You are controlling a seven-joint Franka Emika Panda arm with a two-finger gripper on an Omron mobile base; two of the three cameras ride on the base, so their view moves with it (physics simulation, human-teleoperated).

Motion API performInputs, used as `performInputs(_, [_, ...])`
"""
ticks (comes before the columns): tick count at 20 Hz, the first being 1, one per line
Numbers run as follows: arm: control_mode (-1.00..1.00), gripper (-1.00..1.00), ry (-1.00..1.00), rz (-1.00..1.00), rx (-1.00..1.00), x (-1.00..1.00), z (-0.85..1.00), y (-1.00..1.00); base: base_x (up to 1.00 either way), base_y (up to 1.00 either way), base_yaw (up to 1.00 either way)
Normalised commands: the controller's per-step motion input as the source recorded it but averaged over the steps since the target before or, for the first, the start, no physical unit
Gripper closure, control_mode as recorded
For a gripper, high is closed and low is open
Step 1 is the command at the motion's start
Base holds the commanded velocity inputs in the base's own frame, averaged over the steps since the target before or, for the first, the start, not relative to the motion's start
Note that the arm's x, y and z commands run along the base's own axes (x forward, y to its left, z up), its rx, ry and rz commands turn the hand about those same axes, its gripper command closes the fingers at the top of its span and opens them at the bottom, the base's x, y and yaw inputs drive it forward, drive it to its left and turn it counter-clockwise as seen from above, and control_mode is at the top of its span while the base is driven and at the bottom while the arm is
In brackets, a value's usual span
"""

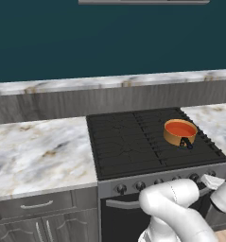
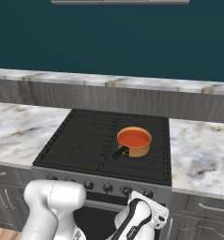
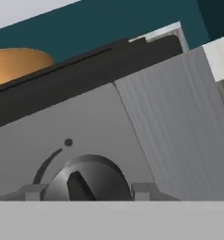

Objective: Wait until the marinara sauce is simmered to a deep red color and then turn off the stove.

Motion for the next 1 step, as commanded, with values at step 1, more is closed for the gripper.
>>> performInputs(1, [-1.00, 1.00, 0.00, -0.08, 0.19, -0.16, 0.00, -0.30, 0.00, 0.00, 0.00])
